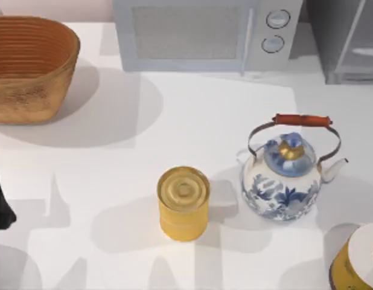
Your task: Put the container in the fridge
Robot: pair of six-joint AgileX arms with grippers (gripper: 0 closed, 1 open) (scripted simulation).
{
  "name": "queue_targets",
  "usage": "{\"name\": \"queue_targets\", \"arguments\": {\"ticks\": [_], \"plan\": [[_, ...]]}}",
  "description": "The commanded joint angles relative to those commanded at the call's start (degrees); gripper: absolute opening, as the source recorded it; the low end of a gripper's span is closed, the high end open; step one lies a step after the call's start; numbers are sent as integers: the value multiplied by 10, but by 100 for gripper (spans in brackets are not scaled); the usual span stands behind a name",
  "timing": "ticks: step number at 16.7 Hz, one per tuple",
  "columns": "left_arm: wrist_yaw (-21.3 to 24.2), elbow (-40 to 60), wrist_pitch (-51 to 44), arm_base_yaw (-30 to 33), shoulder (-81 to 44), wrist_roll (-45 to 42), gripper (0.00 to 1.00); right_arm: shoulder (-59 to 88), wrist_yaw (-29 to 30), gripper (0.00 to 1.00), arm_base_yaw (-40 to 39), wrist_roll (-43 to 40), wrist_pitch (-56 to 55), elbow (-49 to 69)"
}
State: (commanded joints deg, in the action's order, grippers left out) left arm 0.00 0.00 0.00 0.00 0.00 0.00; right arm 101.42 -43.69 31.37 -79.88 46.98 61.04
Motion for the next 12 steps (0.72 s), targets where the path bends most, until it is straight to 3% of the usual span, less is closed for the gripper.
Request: {"name": "queue_targets", "arguments": {"ticks": [5, 12], "plan": [[0, 0, 0, 0, 0, 0, 100, -90, 25, 1, -43, 89, -42, 0], [0, 0, 0, 0, 0, 0, 100, -420, 153, 1, -170, 420, -185, -106]]}}
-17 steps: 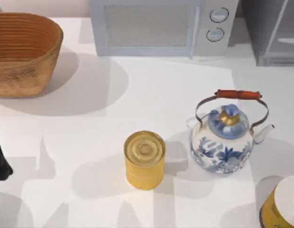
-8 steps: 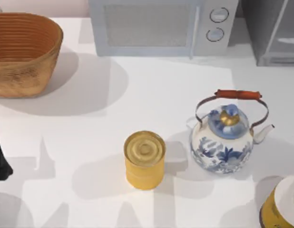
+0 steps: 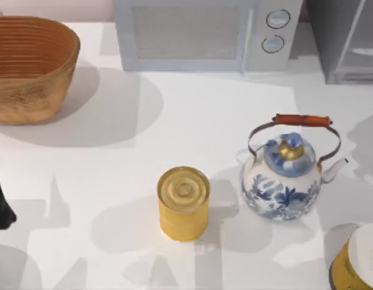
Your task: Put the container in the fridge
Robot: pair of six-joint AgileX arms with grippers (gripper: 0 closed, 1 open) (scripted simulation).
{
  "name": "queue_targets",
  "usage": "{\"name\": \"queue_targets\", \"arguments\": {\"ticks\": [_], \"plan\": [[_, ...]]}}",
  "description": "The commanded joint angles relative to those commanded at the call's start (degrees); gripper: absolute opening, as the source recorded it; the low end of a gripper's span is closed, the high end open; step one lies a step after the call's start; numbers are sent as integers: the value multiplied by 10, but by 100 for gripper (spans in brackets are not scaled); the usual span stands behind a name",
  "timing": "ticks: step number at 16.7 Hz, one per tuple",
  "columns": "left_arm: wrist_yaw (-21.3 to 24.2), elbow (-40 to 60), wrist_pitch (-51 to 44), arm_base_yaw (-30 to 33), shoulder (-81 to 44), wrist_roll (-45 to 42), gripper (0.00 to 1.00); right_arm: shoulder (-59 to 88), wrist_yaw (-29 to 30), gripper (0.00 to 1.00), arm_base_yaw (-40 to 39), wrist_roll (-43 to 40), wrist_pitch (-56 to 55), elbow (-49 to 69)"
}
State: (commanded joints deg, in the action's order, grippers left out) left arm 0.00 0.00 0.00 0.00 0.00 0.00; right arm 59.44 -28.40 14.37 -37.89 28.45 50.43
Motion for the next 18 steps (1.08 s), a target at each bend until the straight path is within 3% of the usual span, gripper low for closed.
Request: {"name": "queue_targets", "arguments": {"ticks": [4, 9, 13, 18], "plan": [[0, 0, 0, 0, 0, 0, 100, -245, 106, 1, -64, 176, -101, -171], [0, 0, 0, 0, 0, 0, 100, -491, 227, 1, -118, 322, -222, -405], [0, 0, 0, 0, 0, 0, 100, -584, 278, 1, -141, 373, -278, -494], [0, 0, 0, 0, 0, 0, 100, -594, 284, 1, -144, 379, -284, -504]]}}
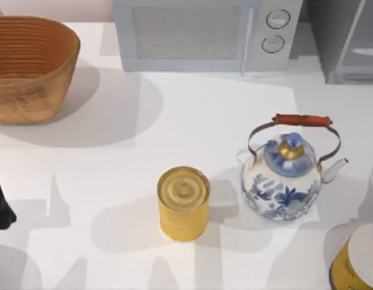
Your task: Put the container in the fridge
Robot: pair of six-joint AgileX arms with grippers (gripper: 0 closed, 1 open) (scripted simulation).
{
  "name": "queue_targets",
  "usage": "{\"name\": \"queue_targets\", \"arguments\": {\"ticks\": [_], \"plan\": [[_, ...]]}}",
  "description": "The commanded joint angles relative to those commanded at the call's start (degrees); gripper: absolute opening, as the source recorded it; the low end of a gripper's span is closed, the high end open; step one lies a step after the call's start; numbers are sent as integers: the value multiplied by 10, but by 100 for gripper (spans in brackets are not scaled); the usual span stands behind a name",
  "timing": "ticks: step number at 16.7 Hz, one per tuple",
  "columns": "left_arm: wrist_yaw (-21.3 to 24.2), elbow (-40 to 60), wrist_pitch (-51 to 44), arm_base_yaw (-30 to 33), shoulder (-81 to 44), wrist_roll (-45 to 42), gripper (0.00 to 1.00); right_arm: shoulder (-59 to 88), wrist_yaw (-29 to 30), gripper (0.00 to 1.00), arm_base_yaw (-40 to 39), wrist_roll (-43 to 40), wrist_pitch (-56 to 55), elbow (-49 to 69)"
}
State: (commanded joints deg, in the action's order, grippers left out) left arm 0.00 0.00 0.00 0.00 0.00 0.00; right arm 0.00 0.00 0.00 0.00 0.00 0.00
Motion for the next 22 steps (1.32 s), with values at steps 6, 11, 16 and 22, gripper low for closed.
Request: {"name": "queue_targets", "arguments": {"ticks": [6, 11, 16, 22], "plan": [[0, 0, 0, 0, 0, 0, 100, 61, -10, 1, 12, 9, -46, 42], [0, 0, 0, 0, 0, 0, 100, 267, -45, 1, 39, 13, -184, 164], [0, 0, 0, 0, 0, 0, 100, 596, -90, 1, 70, 2, -345, 304], [0, 0, 0, 0, 0, 0, 100, 984, -127, 1, 122, 0, -521, 457]]}}
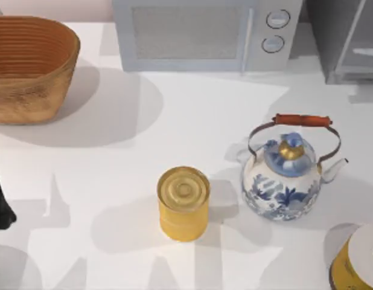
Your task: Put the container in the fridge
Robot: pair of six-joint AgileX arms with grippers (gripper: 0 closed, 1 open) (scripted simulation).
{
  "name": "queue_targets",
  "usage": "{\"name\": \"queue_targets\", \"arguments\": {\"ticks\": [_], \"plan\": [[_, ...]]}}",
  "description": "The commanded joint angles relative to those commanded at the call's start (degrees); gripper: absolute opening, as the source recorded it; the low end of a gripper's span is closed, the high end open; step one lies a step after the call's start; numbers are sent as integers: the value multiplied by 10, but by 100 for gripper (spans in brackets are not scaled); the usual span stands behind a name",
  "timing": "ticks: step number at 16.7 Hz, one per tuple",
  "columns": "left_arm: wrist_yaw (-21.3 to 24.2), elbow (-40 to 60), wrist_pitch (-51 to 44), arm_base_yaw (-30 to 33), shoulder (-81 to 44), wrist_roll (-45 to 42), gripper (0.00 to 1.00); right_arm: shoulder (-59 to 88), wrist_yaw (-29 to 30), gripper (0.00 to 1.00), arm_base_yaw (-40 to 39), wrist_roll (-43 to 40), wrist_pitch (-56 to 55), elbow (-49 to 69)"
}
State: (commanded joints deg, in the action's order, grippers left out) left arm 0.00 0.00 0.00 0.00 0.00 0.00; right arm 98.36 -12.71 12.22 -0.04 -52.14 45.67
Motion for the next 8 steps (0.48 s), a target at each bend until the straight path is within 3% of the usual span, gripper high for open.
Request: {"name": "queue_targets", "arguments": {"ticks": [4, 8], "plan": [[0, 0, 0, 0, 0, 0, 100, 161, -13, 1, 26, 4, -82, 72], [0, 0, 0, 0, 0, 0, 100, 225, -19, 1, 38, 7, -121, 106]]}}
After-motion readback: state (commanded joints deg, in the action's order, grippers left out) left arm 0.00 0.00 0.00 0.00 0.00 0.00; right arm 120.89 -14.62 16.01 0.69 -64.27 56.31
